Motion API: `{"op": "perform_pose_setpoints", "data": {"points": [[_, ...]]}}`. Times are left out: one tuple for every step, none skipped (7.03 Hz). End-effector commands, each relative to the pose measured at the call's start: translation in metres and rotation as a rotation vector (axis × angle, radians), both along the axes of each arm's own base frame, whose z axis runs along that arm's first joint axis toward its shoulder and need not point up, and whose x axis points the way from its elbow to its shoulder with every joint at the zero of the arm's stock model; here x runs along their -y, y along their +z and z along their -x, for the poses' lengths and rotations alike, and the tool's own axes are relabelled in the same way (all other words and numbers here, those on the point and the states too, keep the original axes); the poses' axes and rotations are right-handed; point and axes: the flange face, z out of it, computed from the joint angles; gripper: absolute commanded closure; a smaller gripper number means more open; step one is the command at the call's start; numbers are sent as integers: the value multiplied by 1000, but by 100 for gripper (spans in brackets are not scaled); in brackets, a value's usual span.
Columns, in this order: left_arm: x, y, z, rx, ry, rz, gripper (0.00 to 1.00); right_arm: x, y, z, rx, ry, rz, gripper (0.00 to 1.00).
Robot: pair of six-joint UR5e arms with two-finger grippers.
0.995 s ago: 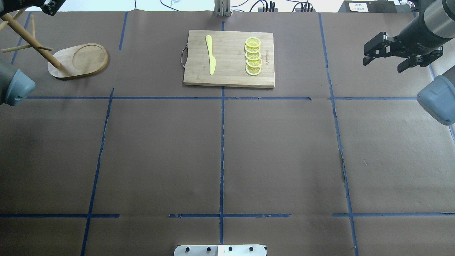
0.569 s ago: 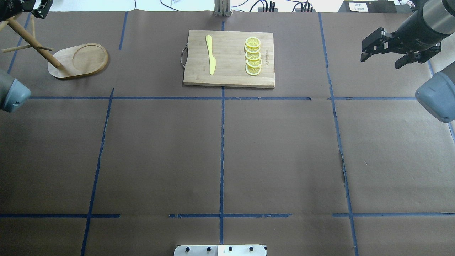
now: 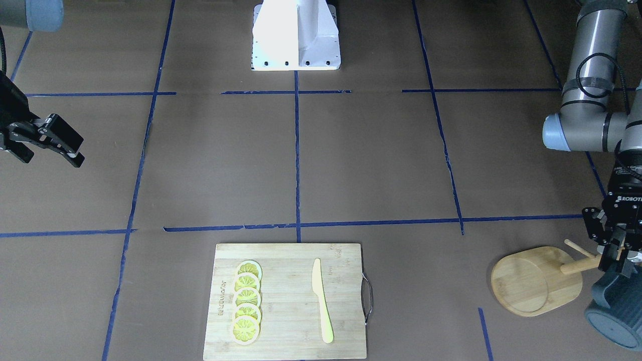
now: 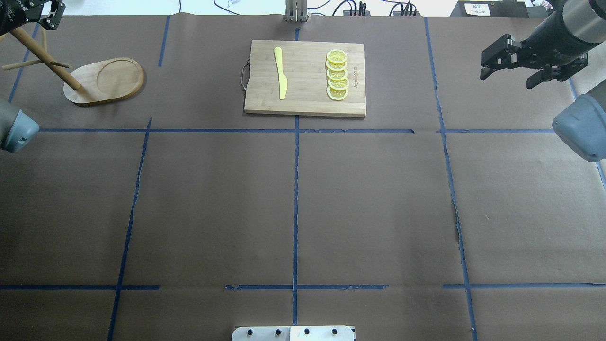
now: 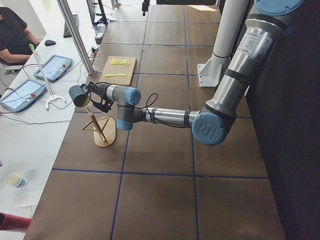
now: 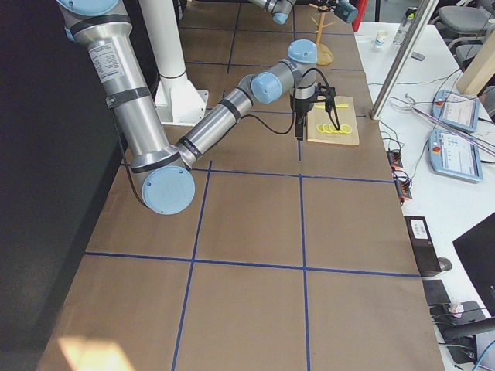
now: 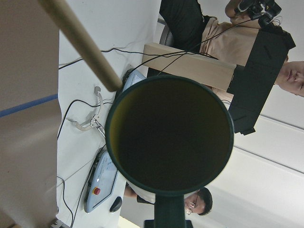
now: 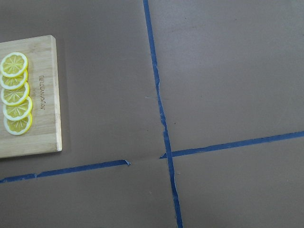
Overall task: Hang cup on storage rack
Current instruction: 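Tilt the mug and hook its handle onto a rack peg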
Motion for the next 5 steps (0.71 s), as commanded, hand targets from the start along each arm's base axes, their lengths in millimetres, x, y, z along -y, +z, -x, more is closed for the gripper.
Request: {"op": "perform_pose_setpoints", "data": {"points": [[-1,2,1,-40,4,9,100,0,-1,0,0,-1,-2,0],[-5,11,4,-59,4,-7,100,0,-1,0,0,-1,-2,0],[-10,17,6,-92,8,0,100,0,-1,0,-1,0,-3,0],[-17,25,10,-102,10,-9,100,0,-1,0,-1,0,-3,0],[-21,29,14,-108,7,-13,100,0,-1,0,-1,0,-3,0]]}}
